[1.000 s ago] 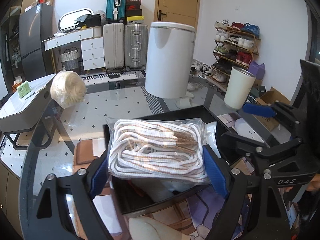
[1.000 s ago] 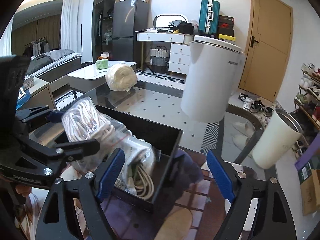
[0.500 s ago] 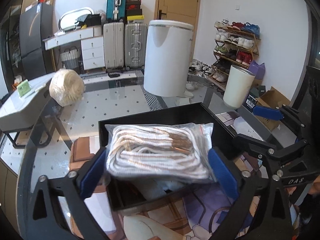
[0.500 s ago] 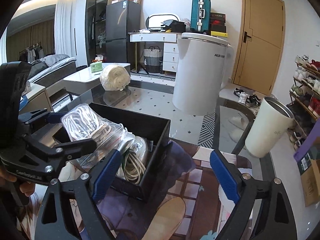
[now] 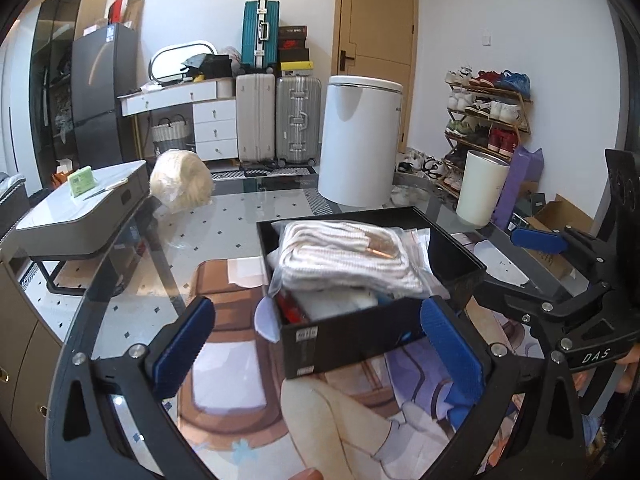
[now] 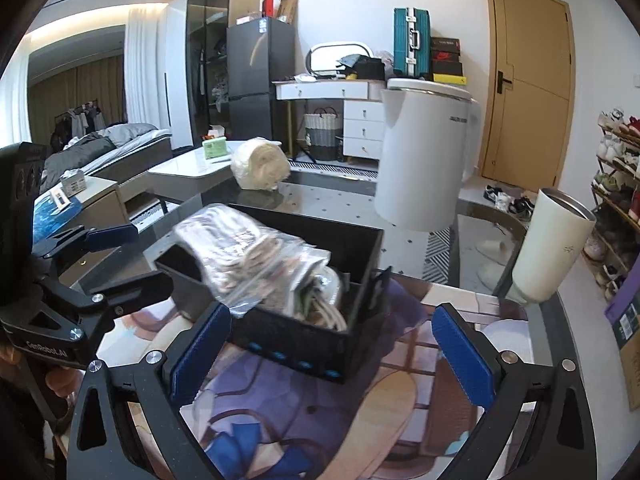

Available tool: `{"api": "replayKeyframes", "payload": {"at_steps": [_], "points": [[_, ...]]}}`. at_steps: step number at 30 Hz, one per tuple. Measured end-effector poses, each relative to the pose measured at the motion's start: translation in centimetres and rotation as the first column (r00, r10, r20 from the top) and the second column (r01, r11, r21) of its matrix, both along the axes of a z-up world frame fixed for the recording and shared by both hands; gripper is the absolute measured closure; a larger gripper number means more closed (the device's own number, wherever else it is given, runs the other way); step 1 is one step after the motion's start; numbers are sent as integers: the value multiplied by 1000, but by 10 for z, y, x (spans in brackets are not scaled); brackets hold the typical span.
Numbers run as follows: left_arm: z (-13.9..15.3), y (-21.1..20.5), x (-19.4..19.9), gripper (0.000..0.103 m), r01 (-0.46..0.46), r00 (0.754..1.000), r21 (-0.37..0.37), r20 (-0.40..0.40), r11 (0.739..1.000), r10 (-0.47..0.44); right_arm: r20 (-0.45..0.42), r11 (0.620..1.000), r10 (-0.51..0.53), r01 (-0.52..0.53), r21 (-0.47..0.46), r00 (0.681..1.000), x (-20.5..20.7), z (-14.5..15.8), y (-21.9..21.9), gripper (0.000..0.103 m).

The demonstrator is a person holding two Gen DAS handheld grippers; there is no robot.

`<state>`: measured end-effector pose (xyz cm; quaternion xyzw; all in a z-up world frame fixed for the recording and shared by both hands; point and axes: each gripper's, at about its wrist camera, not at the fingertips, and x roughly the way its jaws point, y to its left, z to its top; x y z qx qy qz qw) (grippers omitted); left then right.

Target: Organize soft objects

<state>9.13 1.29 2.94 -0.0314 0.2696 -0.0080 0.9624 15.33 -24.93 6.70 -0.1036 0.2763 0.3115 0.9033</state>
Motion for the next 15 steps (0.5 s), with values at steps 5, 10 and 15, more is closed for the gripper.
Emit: {"api": "replayKeyframes", "payload": {"at_steps": [5, 10, 15], "points": [[-2, 3, -13, 0, -9, 1000, -24, 18, 1000, 9, 30, 999, 18, -19, 32, 999, -18, 2, 1, 1], [-4, 0, -25, 0, -31, 998, -3, 53, 1000, 31, 53, 998, 13, -17, 59, 998, -28, 3, -2, 1], [-8, -1, -29, 0, -55, 994, 12, 91, 998, 54, 63, 997, 1, -6, 82, 998, -34, -2, -5, 1]]}}
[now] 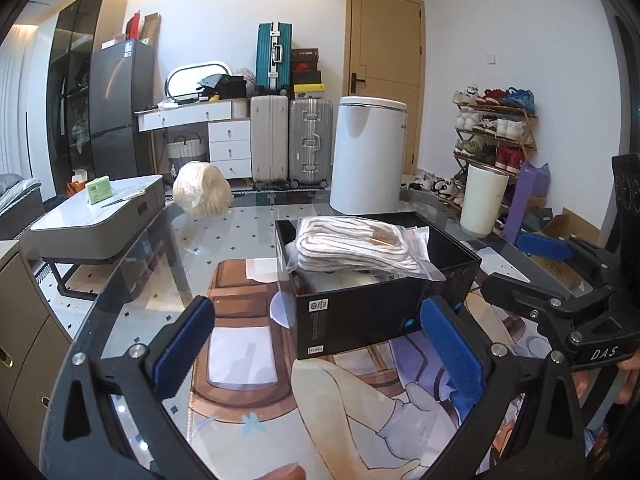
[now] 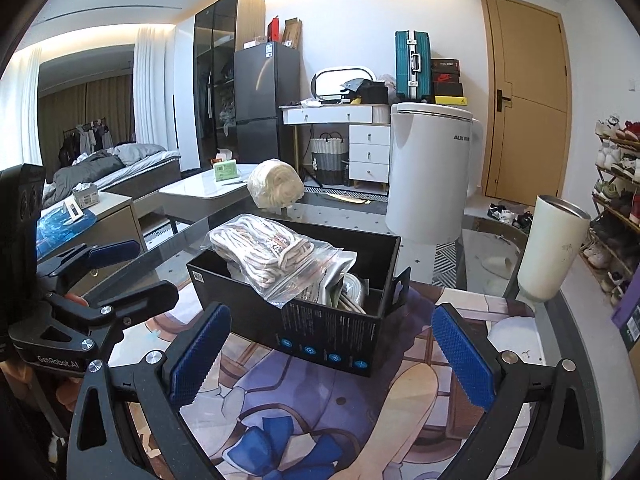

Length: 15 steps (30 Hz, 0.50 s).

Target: Organize soft objects

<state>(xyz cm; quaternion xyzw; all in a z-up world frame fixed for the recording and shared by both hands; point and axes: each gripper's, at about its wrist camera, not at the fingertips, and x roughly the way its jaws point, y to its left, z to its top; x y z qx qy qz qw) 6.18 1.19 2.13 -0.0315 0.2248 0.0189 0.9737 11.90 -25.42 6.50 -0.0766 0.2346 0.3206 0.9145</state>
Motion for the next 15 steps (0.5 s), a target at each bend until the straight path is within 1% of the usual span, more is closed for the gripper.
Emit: {"api": "replayKeyframes", "payload": {"at_steps": [2, 6, 10, 15], "points": [[-1, 1, -1, 0, -7, 1000, -4, -4, 1000, 7, 6, 1000, -9, 9, 16, 1000, -1, -2, -2, 1], [0, 6, -4, 0, -7, 1000, -22, 13, 1000, 8, -13, 999, -19, 19, 35, 1000, 2, -6, -5, 1], [0, 5, -3, 0, -22, 1000, -25, 12, 999, 22, -3, 999, -22, 23, 44, 1000, 0, -5, -6, 1], [-2, 5, -2, 0, -16, 1000, -24, 3, 1000, 16, 21, 998, -25, 24, 64, 999, -4, -2, -9, 1]]}}
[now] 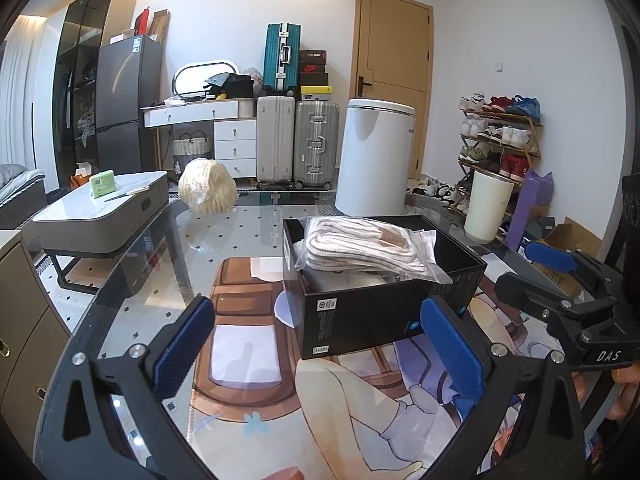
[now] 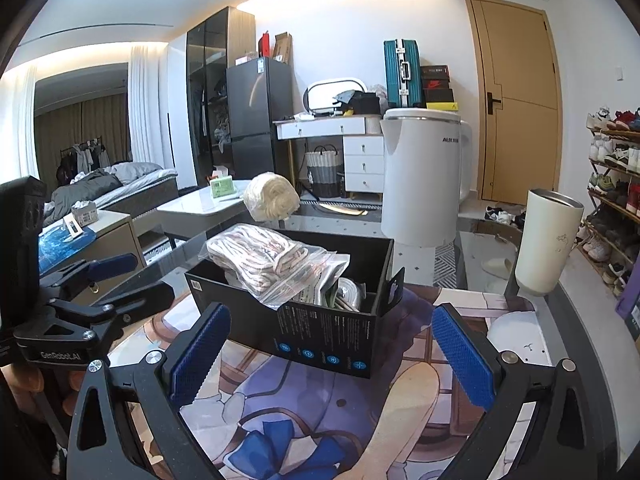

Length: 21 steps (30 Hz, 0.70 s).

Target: Organize soft objects

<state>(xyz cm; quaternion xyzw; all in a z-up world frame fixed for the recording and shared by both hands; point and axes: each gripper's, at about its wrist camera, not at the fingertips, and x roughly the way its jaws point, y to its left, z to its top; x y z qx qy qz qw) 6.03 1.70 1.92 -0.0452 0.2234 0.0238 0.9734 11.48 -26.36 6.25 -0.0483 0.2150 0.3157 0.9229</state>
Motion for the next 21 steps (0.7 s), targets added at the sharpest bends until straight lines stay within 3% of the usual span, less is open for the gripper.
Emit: {"api": "replayKeyframes", "payload": {"at_steps": [9, 21], "points": [[0, -2, -2, 0, -9, 1000, 12, 4, 1000, 8, 67, 999, -50, 50, -2, 996, -9, 3, -3, 1], [0, 5, -6, 0, -25, 999, -24, 32, 999, 26, 78, 999, -54, 54, 2, 995, -10, 4, -5, 1]]}}
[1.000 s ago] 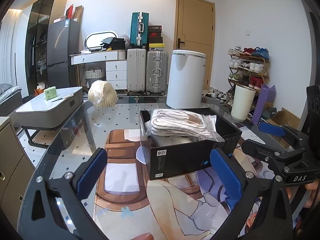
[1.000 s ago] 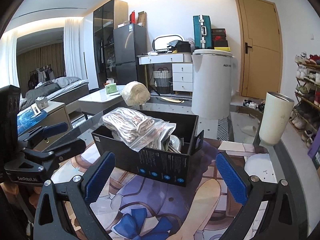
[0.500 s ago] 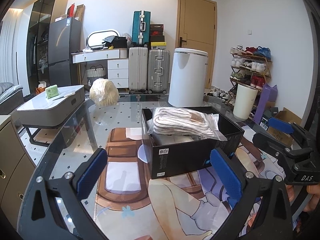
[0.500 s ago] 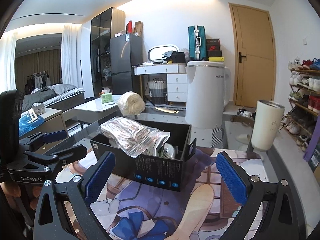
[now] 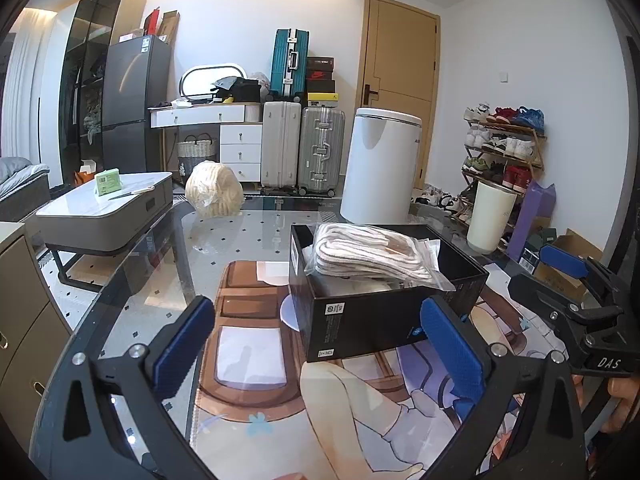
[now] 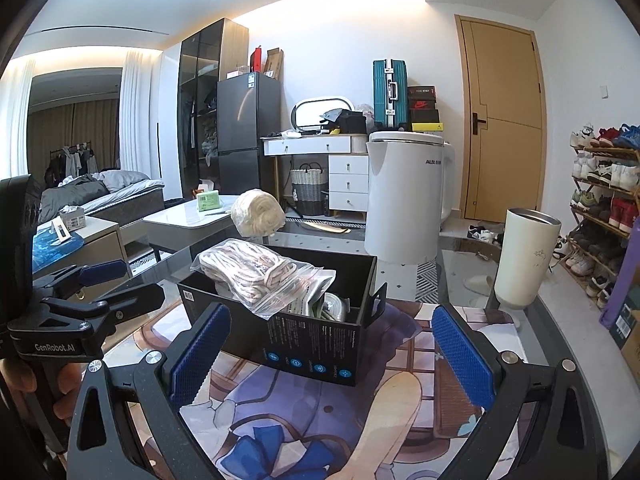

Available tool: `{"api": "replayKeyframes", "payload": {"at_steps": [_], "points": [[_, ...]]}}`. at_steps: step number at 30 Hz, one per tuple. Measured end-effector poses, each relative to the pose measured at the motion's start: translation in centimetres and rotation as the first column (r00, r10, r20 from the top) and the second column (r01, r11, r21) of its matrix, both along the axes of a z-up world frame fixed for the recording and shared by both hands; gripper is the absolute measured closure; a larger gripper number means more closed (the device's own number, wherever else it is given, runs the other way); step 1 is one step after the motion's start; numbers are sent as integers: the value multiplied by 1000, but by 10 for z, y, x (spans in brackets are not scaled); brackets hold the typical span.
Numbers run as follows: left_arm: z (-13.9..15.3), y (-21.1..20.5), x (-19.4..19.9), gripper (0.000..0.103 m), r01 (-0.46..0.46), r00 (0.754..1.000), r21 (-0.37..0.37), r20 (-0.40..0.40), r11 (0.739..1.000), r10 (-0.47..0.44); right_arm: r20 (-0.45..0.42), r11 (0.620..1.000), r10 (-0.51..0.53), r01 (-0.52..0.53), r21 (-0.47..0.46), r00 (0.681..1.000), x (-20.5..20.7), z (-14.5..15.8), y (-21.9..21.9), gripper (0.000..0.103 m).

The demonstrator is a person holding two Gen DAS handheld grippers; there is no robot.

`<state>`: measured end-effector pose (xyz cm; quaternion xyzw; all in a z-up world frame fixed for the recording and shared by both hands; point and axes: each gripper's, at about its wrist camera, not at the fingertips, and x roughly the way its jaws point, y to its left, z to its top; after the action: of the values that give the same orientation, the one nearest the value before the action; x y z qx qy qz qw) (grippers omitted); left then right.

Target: Organize soft objects

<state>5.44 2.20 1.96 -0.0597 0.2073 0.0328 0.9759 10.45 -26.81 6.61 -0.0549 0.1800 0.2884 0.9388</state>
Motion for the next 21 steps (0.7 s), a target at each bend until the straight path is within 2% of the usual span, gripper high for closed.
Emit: {"api": "replayKeyframes", "payload": {"at_steps": [21], "points": [[3, -7, -5, 0, 7, 1000, 35, 28, 999, -8, 6, 1000, -1, 1, 3, 1000, -2, 1, -1, 1]]}}
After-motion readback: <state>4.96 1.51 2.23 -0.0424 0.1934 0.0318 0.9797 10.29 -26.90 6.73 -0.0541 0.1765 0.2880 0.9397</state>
